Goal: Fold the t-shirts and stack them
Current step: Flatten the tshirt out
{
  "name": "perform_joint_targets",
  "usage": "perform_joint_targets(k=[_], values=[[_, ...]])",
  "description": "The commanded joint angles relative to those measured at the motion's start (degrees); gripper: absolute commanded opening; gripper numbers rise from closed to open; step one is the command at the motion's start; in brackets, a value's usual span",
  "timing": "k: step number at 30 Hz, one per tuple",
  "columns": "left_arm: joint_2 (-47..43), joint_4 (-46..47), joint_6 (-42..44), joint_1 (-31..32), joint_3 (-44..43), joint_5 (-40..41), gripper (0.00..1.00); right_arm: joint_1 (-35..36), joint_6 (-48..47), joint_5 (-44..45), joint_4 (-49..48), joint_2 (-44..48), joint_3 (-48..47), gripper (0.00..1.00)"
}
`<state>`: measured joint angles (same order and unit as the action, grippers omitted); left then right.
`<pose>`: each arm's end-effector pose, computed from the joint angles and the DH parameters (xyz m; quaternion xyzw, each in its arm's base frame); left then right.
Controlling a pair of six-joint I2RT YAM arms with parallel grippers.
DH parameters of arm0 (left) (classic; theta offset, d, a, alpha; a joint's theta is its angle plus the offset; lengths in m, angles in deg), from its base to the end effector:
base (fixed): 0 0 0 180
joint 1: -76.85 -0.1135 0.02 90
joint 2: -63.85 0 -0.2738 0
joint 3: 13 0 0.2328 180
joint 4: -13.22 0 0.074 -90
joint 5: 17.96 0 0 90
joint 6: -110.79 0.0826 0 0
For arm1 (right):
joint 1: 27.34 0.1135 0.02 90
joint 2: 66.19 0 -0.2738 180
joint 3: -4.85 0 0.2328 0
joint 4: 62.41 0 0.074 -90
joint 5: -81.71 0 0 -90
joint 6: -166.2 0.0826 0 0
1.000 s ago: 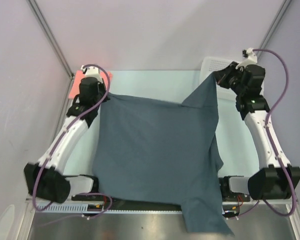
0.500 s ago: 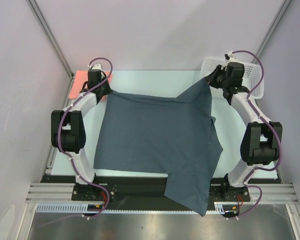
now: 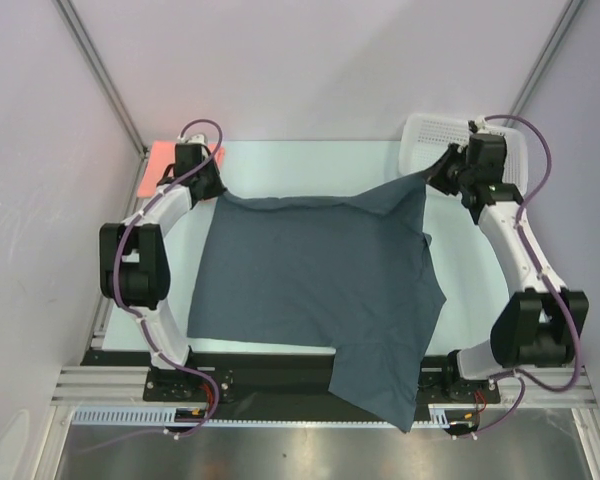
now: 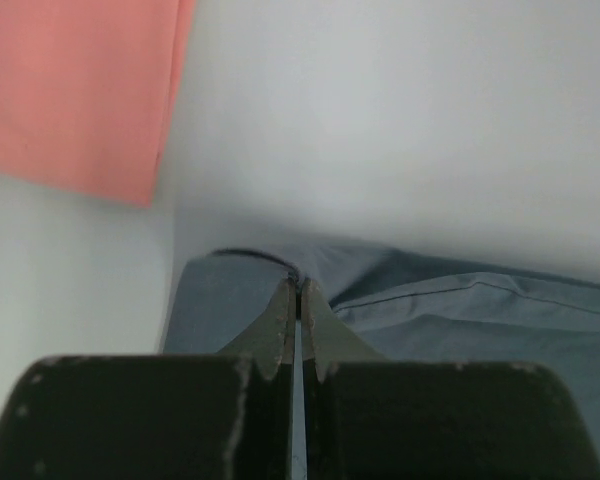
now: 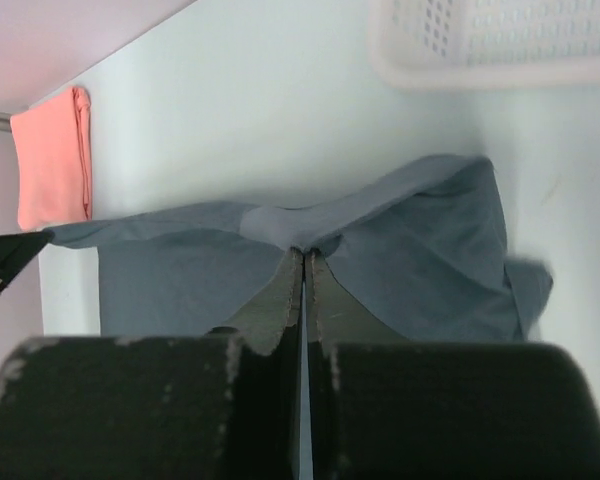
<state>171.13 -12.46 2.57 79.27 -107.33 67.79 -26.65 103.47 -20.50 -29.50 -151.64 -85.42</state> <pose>0.4497 -0.0251 0.2251 -0.1079 0.8942 -0.1105 0.4201 0.3665 0.0219 0.3331 0.1428 0.8424 0.2121 0.4743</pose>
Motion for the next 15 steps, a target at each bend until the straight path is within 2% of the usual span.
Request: perform_joint_targets(k=[1,5,9,11,14,15], values=[[-5.94,-5.51,-1.21,-0.57,1.17,-0.50,0.00,-0.16,1.74,1.83,7.06,6.60,2.81,0.00],[-4.63,-15.86,-0.07,-0.57,-3.13,0.82,0.00,0.10,3.23,0.17,8.74,11.44,7.73,0.00],[-8.74,-16.69,1.26,-0.57,-1.74,0.12,0.00,0.45,3.24,-2.81,8.13,14.52,10.38,0.00],[-13.12,-15.54,0.47,-0.57,-1.11,0.03,0.00,0.28,1.84,-2.56,7.86,15.57,7.84,0.00],[-16.74,-16.76,-1.80,-0.57,-5.14,-0.49,0.00,-0.16,1.21,-1.85,7.08,13.74,0.05,0.00],[-16.93,-17.12,-2.52,-0.57,-9.24,-0.93,0.00,-0.16,1.38,-2.29,5.85,12.86,-1.91,0.00]])
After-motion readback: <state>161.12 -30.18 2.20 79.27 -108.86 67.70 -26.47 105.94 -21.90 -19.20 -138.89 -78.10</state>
